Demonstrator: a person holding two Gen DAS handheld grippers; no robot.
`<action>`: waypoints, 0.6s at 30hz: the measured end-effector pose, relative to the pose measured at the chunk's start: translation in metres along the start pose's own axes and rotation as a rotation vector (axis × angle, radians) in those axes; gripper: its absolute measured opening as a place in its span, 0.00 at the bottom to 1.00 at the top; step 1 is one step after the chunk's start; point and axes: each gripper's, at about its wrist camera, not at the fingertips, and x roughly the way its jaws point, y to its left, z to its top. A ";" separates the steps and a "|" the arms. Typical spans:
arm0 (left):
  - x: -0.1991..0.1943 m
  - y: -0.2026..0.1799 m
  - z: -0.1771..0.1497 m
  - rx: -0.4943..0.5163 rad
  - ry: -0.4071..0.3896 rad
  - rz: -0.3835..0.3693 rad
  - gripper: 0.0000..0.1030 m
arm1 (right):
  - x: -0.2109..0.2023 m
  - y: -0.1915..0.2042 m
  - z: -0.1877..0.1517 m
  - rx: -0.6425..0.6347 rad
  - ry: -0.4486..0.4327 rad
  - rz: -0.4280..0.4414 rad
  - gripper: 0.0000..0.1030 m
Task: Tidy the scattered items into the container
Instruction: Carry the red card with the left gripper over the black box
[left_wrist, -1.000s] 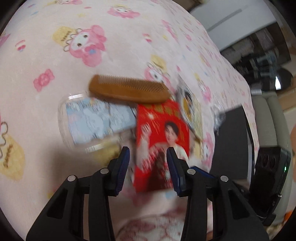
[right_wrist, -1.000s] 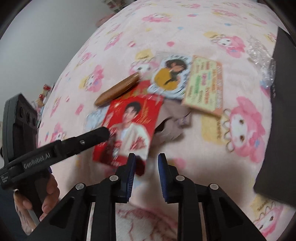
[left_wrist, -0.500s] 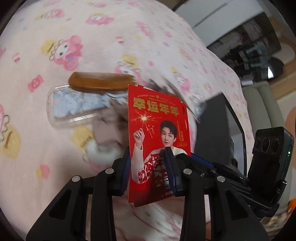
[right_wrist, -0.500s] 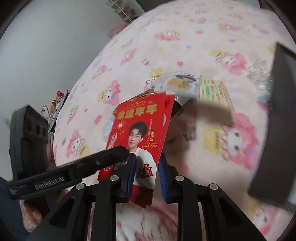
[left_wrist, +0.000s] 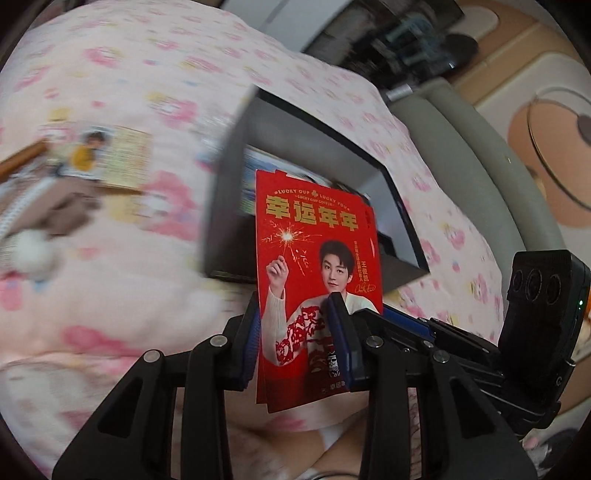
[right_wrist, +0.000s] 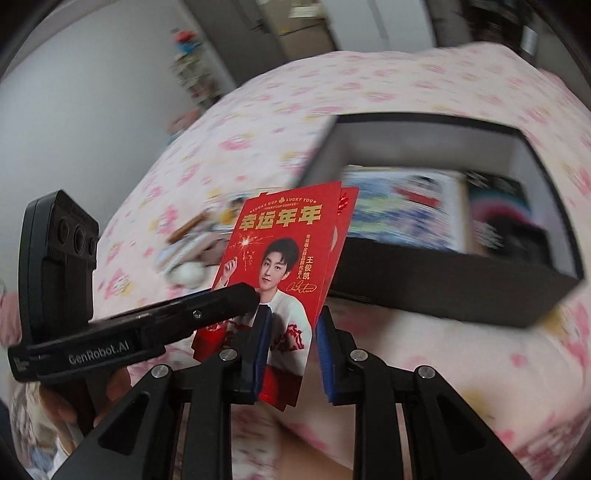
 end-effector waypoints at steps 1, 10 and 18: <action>0.010 -0.009 0.000 0.016 0.007 -0.005 0.34 | -0.004 -0.008 -0.001 0.012 -0.008 -0.011 0.20; 0.062 -0.051 -0.008 0.167 -0.037 0.080 0.35 | 0.003 -0.075 -0.007 0.020 -0.046 -0.041 0.20; 0.082 -0.034 -0.020 0.146 -0.021 0.038 0.37 | 0.024 -0.101 -0.014 0.089 0.013 -0.034 0.20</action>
